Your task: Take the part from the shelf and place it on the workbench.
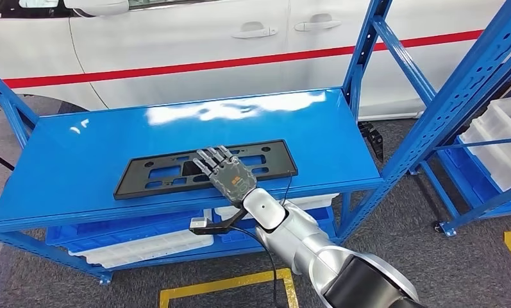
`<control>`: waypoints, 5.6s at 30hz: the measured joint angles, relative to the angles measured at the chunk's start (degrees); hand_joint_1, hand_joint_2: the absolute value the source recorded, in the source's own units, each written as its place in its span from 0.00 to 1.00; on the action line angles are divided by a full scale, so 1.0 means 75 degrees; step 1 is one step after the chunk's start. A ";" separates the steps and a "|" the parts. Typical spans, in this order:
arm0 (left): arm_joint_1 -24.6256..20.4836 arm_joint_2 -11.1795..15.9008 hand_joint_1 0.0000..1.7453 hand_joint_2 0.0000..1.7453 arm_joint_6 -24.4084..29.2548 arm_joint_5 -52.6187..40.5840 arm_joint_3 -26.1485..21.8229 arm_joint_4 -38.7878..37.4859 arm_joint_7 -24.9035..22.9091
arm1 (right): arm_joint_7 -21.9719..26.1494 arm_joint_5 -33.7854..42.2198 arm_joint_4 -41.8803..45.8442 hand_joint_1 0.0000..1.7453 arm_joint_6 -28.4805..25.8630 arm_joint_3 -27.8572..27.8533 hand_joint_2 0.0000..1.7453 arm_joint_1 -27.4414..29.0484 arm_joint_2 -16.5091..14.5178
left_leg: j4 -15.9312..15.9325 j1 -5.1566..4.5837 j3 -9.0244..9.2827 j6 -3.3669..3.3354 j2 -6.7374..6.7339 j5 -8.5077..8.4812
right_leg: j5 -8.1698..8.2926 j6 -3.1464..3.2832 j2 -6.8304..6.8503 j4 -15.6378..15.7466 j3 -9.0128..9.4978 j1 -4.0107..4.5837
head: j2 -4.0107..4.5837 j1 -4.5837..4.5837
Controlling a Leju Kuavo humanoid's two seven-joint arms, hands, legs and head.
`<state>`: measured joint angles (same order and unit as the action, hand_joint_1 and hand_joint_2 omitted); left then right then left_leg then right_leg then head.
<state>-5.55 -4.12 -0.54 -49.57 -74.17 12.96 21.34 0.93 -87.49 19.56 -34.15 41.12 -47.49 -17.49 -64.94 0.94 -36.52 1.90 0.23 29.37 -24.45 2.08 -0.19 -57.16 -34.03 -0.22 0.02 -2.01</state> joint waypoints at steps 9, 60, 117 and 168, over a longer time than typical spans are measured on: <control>-0.0005 0.0021 0.00 0.00 0.0004 -0.0104 0.0011 0.0000 0.0015 | -0.0365 -0.0206 -0.0182 0.00 0.0520 0.0125 1.00 -0.0117 -0.0130 | 0.1007 -0.0020 0.0492 -0.0076 0.0002 -0.0572 | -0.0045 -0.0109 -0.0025 -0.0063 0.0004 0.0040 | 0.0000 0.0001; -0.0215 0.0079 0.00 1.00 -0.0117 -0.0196 0.0279 0.0000 0.0775 | -0.0227 0.0516 -0.0409 1.00 0.0942 0.0072 1.00 -0.0616 -0.0291 | 0.0653 -0.0008 0.0274 -0.0044 0.0003 -0.0390 | 0.0006 -0.0027 -0.0036 -0.0033 -0.0052 0.0009 | 0.0000 0.0000; 0.0379 0.0363 0.00 1.00 -0.0315 -0.0103 0.0254 -0.0003 -0.0418 | 0.5232 1.3714 1.2328 1.00 1.1690 -0.4328 1.00 0.6235 0.1492 | 0.0987 -0.0044 0.0006 -0.0353 -0.0034 -0.1001 | -0.0790 -0.0422 0.0014 -0.0445 0.0710 -0.0104 | 0.0000 0.0003; 0.0350 0.0189 0.00 1.00 0.0044 -0.0297 0.0042 -0.0035 -0.0855 | 0.5236 1.3653 1.2638 1.00 1.2828 -0.5120 1.00 0.6817 0.1471 | 0.1349 -0.0074 0.1203 -0.0385 -0.0085 -0.0250 | -0.0172 -0.0318 0.0048 -0.0256 -0.0038 0.0003 | 0.0000 -0.0004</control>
<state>-2.93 -2.70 -0.21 -51.80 -73.85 12.70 14.93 40.20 14.91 114.34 62.06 2.72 3.64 -6.45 -54.82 0.39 -27.50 -0.99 -0.41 27.50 -25.74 -0.31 0.17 -59.08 -34.31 -0.20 0.02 -2.04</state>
